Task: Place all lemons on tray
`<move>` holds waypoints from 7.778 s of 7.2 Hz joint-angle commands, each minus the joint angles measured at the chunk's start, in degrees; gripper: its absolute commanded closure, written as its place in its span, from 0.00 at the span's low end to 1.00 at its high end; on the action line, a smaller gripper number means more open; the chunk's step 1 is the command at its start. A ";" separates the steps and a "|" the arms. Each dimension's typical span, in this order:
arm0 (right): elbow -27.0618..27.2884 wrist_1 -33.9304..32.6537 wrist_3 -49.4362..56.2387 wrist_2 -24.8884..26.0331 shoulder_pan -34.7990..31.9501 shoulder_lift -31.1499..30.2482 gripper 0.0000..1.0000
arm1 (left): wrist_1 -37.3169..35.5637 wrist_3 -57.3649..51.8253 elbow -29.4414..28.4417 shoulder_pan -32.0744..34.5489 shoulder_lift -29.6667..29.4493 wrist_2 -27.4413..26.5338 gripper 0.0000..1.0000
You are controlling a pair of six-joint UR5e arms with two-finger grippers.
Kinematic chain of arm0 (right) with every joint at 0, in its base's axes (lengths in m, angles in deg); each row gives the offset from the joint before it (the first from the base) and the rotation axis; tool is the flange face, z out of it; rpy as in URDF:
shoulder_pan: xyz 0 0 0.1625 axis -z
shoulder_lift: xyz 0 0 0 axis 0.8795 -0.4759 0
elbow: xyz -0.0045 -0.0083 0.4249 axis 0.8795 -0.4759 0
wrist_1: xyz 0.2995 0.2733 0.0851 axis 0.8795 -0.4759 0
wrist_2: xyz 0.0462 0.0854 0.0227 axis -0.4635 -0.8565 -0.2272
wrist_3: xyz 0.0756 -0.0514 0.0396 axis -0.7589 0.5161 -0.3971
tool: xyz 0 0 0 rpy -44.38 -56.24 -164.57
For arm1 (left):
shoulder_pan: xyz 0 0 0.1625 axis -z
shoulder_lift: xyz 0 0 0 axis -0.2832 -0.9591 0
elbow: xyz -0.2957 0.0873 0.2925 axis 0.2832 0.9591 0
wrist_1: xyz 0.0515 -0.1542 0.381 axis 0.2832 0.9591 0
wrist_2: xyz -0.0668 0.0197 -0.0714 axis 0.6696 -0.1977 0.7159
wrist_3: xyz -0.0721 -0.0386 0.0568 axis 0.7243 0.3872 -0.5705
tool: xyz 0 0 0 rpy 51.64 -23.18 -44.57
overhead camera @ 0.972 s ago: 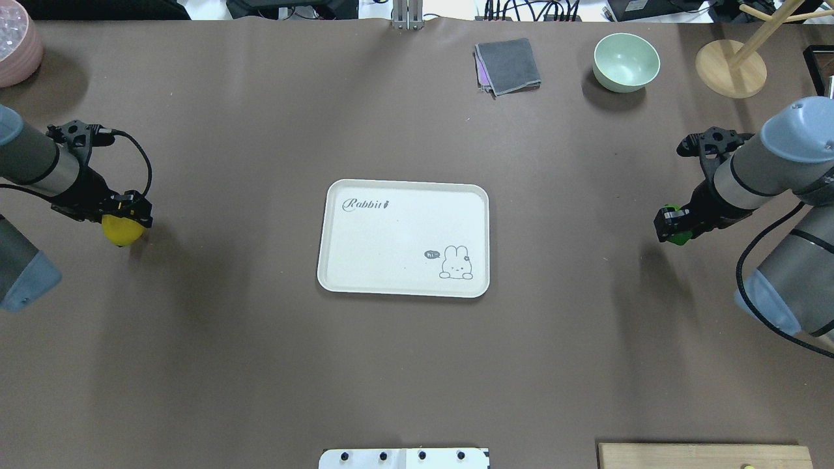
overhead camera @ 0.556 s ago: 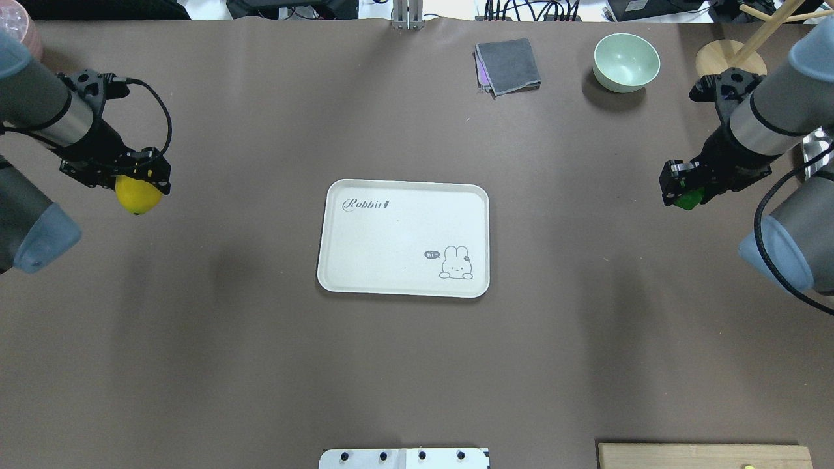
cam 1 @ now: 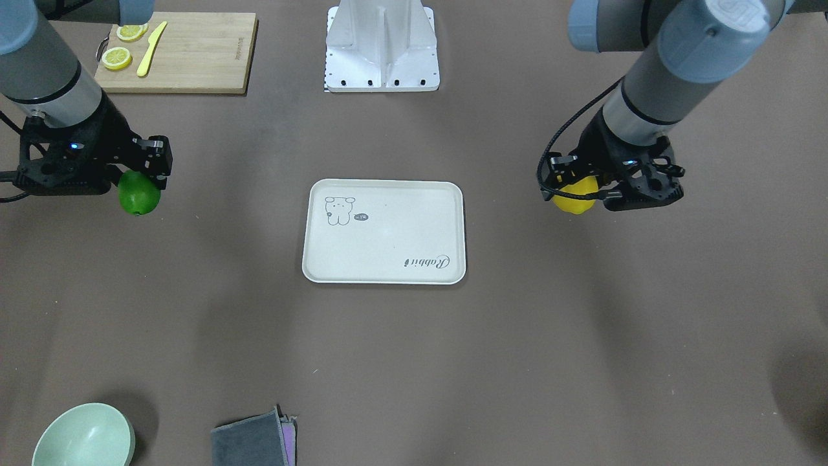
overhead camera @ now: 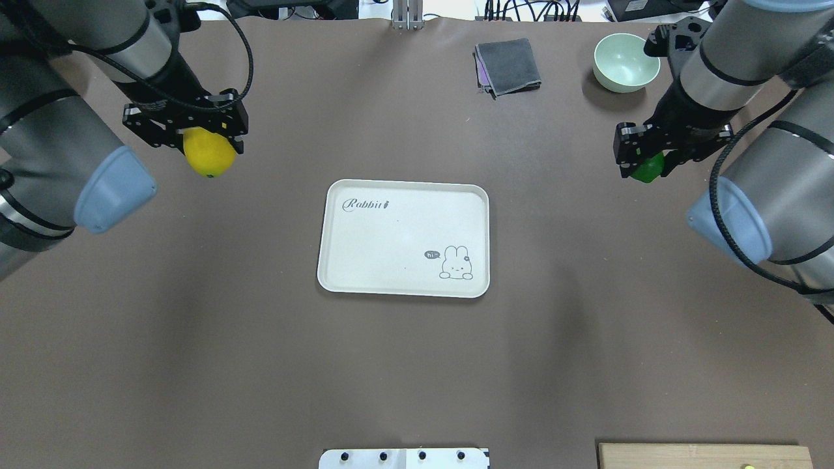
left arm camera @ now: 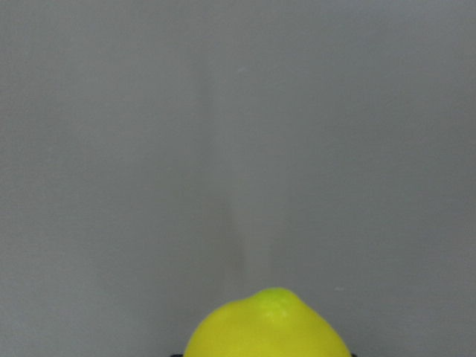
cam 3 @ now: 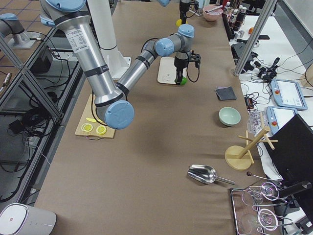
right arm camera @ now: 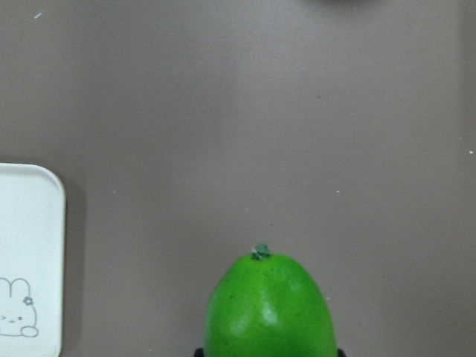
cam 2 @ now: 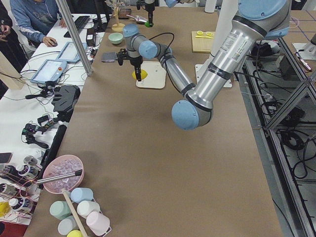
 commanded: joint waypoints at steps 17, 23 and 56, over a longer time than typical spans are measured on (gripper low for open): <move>-31.91 22.56 -23.43 11.30 22.41 18.00 1.00 | 24.66 23.30 -24.33 -19.79 -7.86 -13.31 1.00; -30.77 22.57 -23.52 11.92 22.68 17.91 0.00 | 24.40 23.13 -23.72 -19.79 -7.94 -13.40 0.02; -20.05 7.01 64.37 -8.82 -42.44 -24.02 0.00 | 14.73 -66.06 -11.76 39.27 39.78 1.89 0.02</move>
